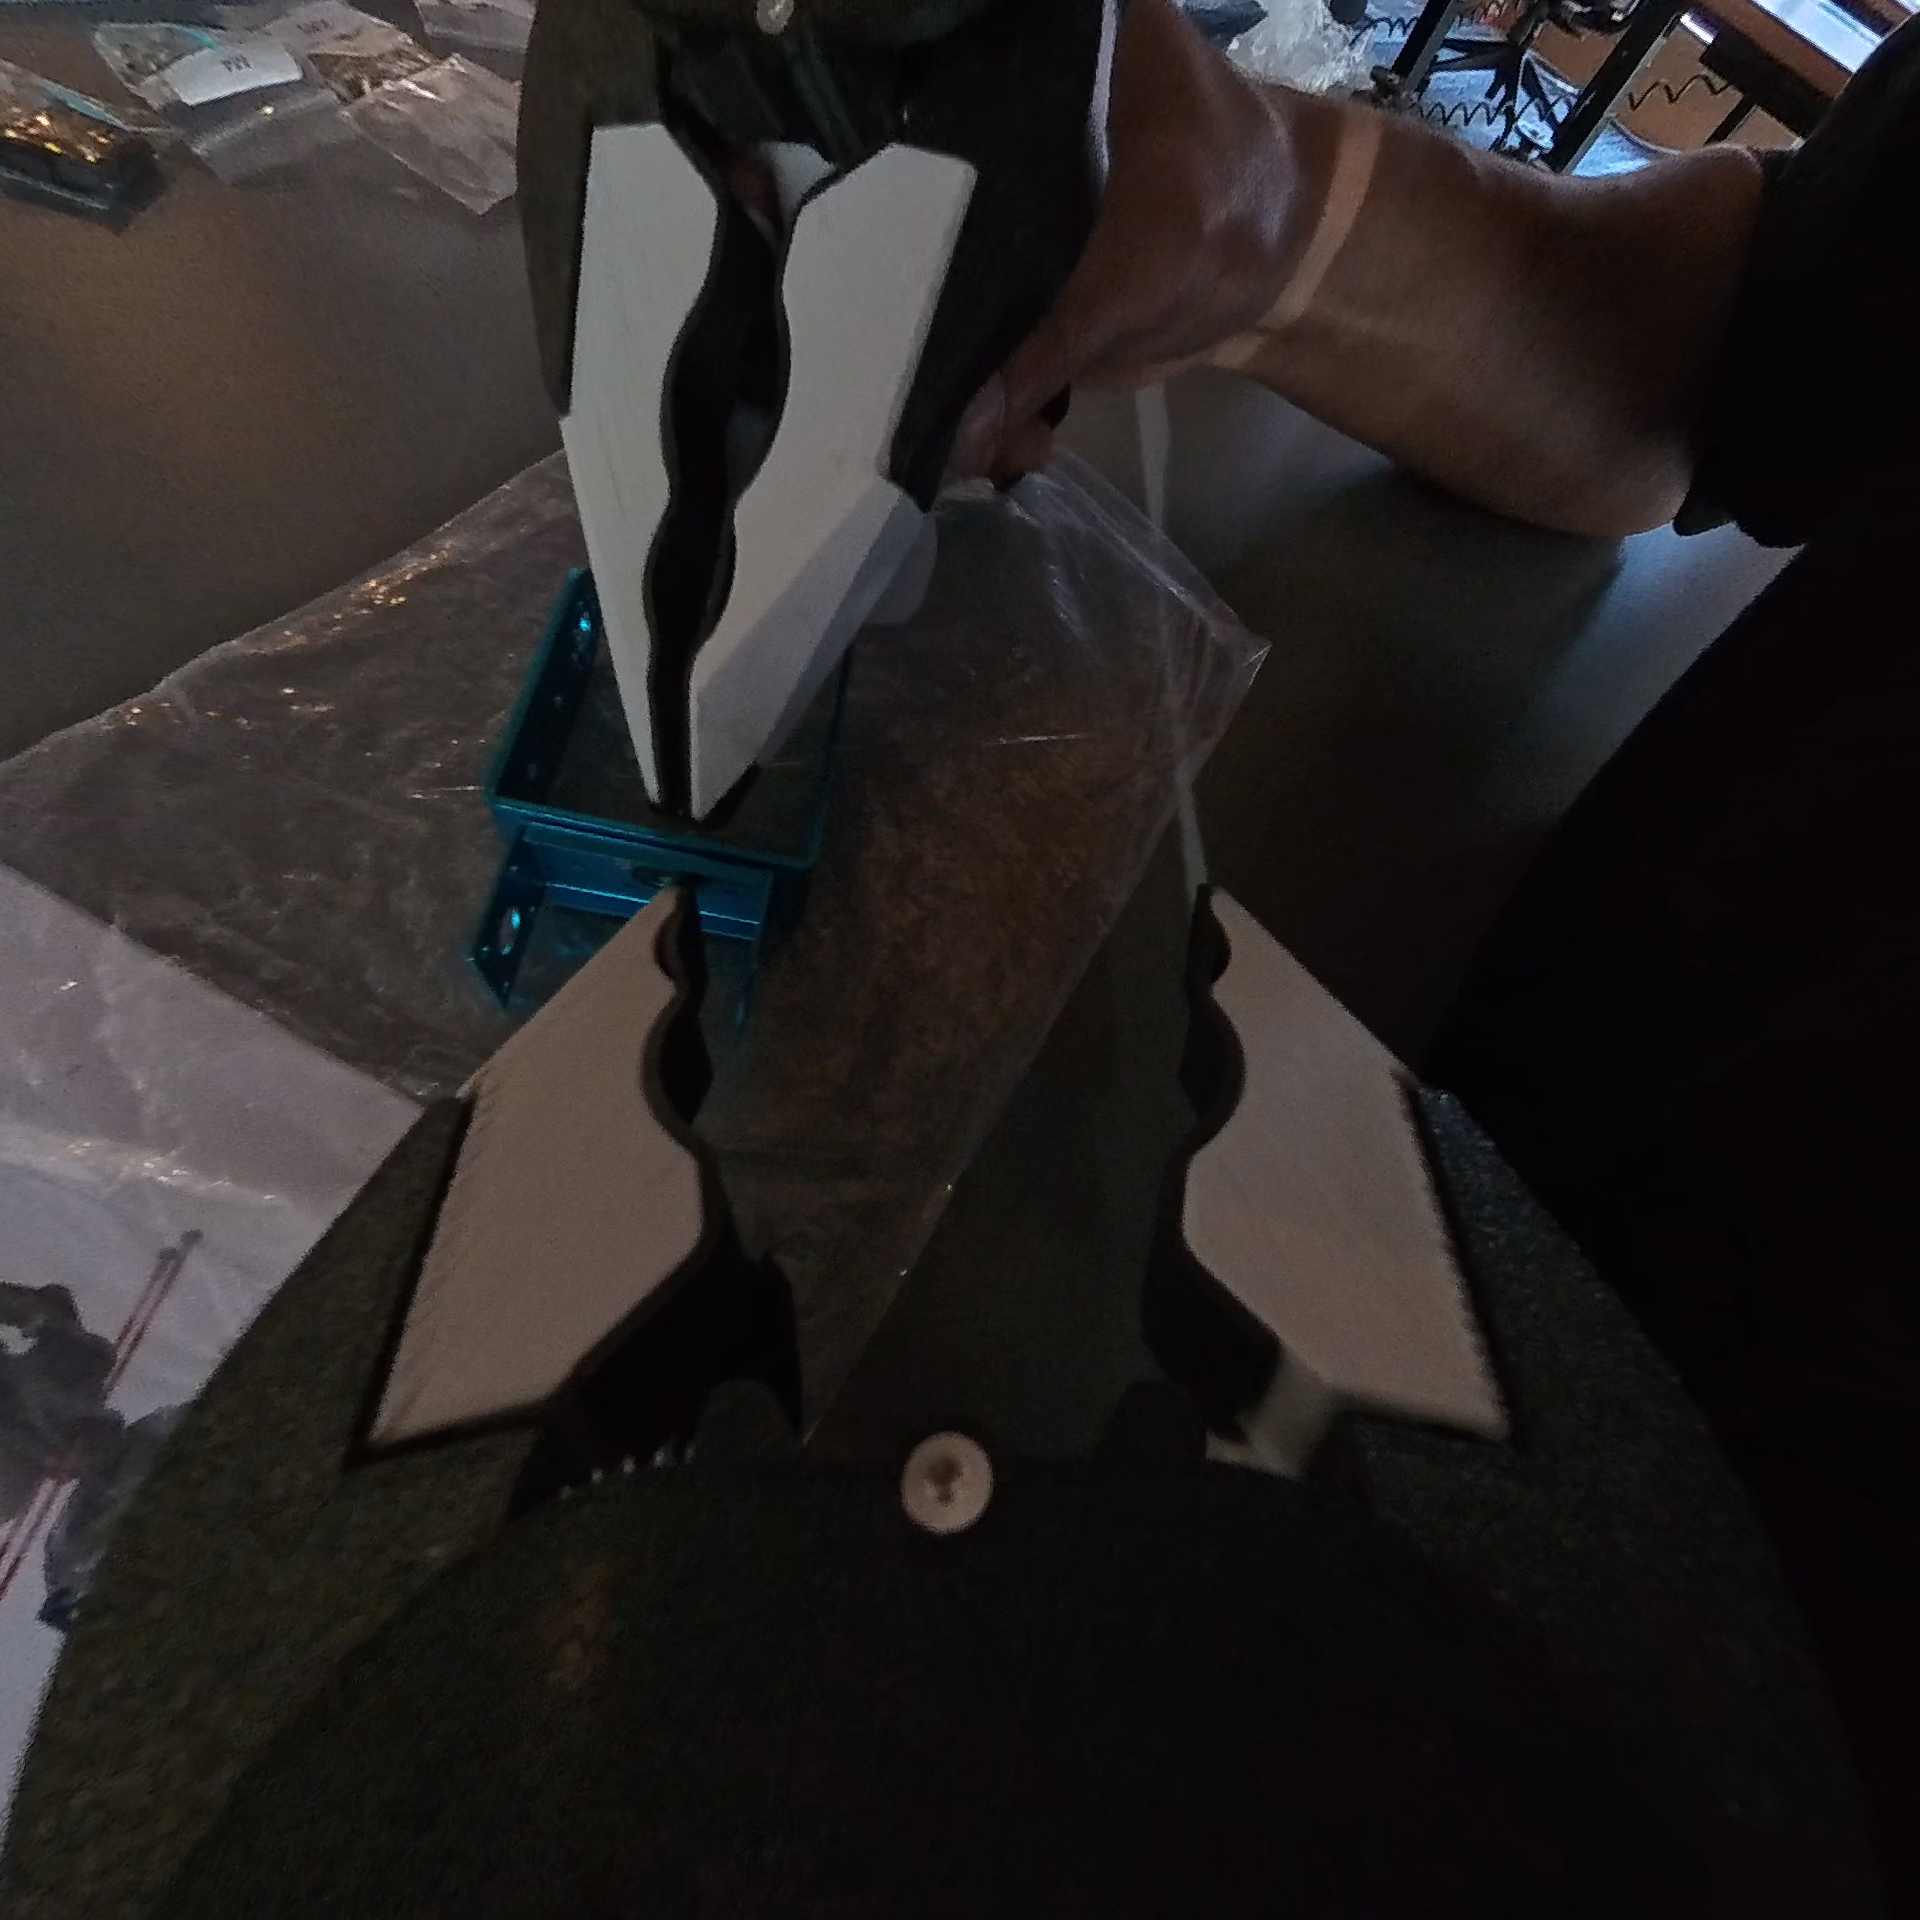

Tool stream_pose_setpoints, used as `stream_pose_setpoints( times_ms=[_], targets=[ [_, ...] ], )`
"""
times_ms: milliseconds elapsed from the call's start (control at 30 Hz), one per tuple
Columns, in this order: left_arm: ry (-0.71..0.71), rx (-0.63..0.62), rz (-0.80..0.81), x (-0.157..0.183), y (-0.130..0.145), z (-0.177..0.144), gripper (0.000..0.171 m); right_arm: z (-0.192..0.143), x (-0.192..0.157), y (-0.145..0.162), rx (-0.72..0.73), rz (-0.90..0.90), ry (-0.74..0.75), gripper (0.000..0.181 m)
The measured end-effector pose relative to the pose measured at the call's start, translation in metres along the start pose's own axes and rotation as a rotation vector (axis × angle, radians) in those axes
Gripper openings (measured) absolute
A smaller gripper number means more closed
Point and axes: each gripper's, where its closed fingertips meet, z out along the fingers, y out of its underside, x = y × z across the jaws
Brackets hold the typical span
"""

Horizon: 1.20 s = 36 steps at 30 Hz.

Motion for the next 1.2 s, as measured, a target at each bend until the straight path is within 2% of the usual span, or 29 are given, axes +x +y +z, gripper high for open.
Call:
stream_pose_setpoints(
  times_ms=[267, 733, 867, 967, 1200],
  targets=[
    [-0.002, -0.004, 0.0, 0.0, 0.0, 0.001, 0.093, 0.004, -0.001, 0.003, -0.026, -0.009, 0.005, 0.003],
    [-0.006, 0.003, -0.001, -0.001, 0.0, 0.0, 0.092, -0.002, 0.003, 0.003, -0.011, 0.088, -0.03, 0.002],
    [-0.007, 0.002, 0.005, 0.0, 0.0, 0.0, 0.092, -0.01, 0.005, 0.001, -0.007, 0.058, -0.019, 0.008],
    [-0.007, -0.005, 0.012, 0.0, 0.0, 0.001, 0.092, -0.004, 0.003, 0.007, -0.058, 0.006, 0.0, 0.014],
    [-0.029, -0.011, 0.027, -0.002, 0.001, 0.001, 0.093, 0.005, -0.004, 0.001, -0.063, -0.063, 0.022, 0.018]
  ],
)
